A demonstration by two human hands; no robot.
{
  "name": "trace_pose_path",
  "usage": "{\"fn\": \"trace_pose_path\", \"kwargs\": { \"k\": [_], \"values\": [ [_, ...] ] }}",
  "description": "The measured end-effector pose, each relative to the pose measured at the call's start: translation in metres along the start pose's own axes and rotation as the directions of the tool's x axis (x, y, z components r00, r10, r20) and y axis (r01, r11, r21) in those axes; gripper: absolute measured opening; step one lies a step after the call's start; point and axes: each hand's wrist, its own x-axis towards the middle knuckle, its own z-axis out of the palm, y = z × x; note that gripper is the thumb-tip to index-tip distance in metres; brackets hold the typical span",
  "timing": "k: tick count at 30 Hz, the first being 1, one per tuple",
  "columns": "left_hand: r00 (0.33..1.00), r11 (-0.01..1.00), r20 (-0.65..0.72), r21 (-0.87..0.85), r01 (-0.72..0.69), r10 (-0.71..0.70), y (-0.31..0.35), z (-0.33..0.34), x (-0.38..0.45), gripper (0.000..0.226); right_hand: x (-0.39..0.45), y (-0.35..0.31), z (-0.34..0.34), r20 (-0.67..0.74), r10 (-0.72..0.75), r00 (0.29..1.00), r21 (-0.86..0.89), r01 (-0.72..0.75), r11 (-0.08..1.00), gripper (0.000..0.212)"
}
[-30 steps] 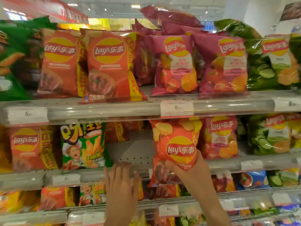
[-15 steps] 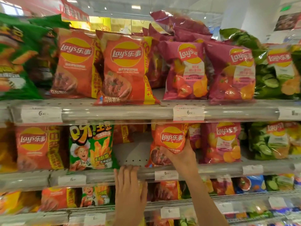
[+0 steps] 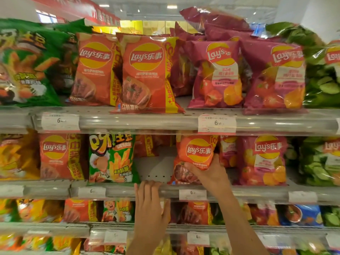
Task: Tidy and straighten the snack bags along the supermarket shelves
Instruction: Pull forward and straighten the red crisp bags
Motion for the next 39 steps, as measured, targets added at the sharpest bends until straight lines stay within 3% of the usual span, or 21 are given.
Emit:
{"fn": "trace_pose_path", "kwargs": {
  "k": [8,12,14,17,21,24,27,30,34,39],
  "values": [
    [0.999,0.999,0.041,-0.054,-0.006,0.008,-0.003,-0.002,0.002,0.050,-0.010,0.002,-0.005,0.008,-0.006,1.000,-0.049,0.006,0.999,0.131],
    [0.998,0.986,0.057,-0.162,-0.031,0.041,-0.002,-0.016,0.003,0.049,-0.024,0.002,0.001,-0.148,-0.084,0.985,-0.020,0.082,0.996,0.125],
    [0.996,0.960,0.068,-0.279,-0.033,0.053,-0.006,-0.030,0.000,0.047,-0.034,0.003,0.008,-0.296,-0.145,0.944,-0.034,0.141,0.989,0.114],
    [0.997,0.890,0.067,-0.451,0.062,-0.035,-0.020,-0.058,0.000,0.042,-0.051,-0.002,0.024,-0.509,-0.235,0.828,-0.013,0.266,0.964,0.083],
    [0.984,0.827,-0.046,-0.550,0.117,-0.170,-0.059,-0.101,0.005,0.031,-0.073,-0.026,0.058,-0.613,-0.270,0.743,0.026,0.360,0.933,0.059],
    [0.948,0.792,-0.116,-0.585,0.176,-0.297,-0.112,-0.134,0.013,0.023,-0.089,-0.055,0.101,-0.581,-0.251,0.774,0.059,0.348,0.936,0.045],
    [0.907,0.787,-0.193,-0.583,0.201,-0.375,-0.159,-0.158,0.023,0.018,-0.100,-0.076,0.137,-0.503,-0.234,0.832,0.124,0.337,0.933,0.045],
    [0.892,0.764,-0.210,-0.614,0.198,-0.401,-0.204,-0.181,0.031,0.018,-0.108,-0.100,0.172,-0.419,-0.194,0.887,0.191,0.295,0.936,0.061],
    [0.916,0.809,-0.209,-0.562,0.173,-0.342,-0.248,-0.195,0.042,0.024,-0.111,-0.117,0.211,-0.354,-0.132,0.926,0.246,0.228,0.942,0.080],
    [0.933,0.793,-0.094,-0.561,0.239,-0.347,-0.266,-0.193,0.055,0.037,-0.114,-0.124,0.222,-0.313,-0.089,0.946,0.258,0.174,0.950,0.091]
  ]
}}
